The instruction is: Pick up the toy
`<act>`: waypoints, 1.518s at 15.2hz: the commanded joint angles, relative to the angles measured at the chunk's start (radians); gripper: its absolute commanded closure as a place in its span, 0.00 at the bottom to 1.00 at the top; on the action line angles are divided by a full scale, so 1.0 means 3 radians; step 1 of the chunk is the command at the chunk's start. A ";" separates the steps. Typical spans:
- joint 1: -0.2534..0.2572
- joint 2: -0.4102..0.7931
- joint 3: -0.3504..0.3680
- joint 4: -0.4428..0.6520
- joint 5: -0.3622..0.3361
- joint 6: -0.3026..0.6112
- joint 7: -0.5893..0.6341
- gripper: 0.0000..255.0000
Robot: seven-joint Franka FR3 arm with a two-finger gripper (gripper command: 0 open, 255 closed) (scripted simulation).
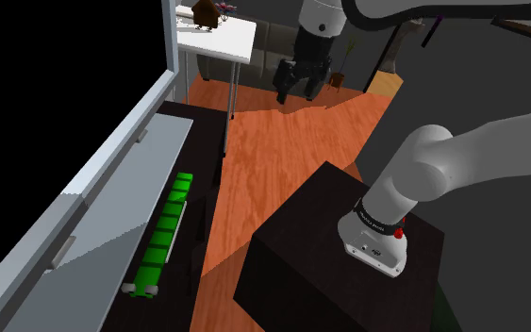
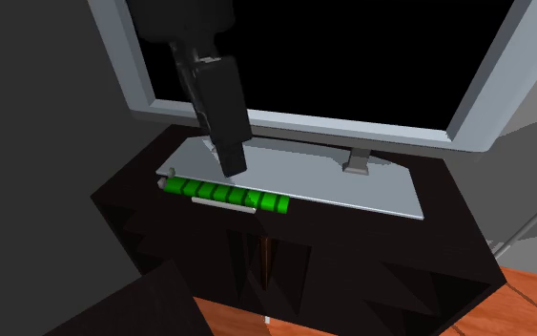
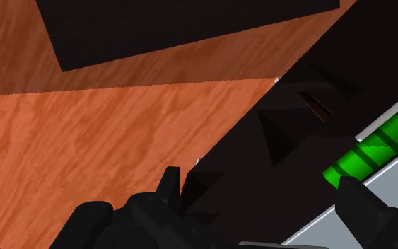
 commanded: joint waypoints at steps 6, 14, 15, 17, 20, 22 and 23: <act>-0.0002 0.0519 0.0536 -0.0154 0.0267 0.0625 0.0802 0.00; -0.0173 0.1458 0.1195 0.0004 0.0251 0.1345 0.1820 0.00; -0.0212 0.1602 0.1279 0.0048 0.0200 0.1431 0.1969 0.00; -0.0296 0.1909 0.1439 0.0151 0.0046 0.1593 0.2295 0.00; -0.0402 0.2423 0.1629 0.0345 -0.0338 0.1796 0.2868 0.00; -0.0400 0.2792 0.1666 0.0505 -0.0677 0.1888 0.3292 0.00; -0.0364 0.2976 0.1647 0.0594 -0.0850 0.1920 0.3500 0.00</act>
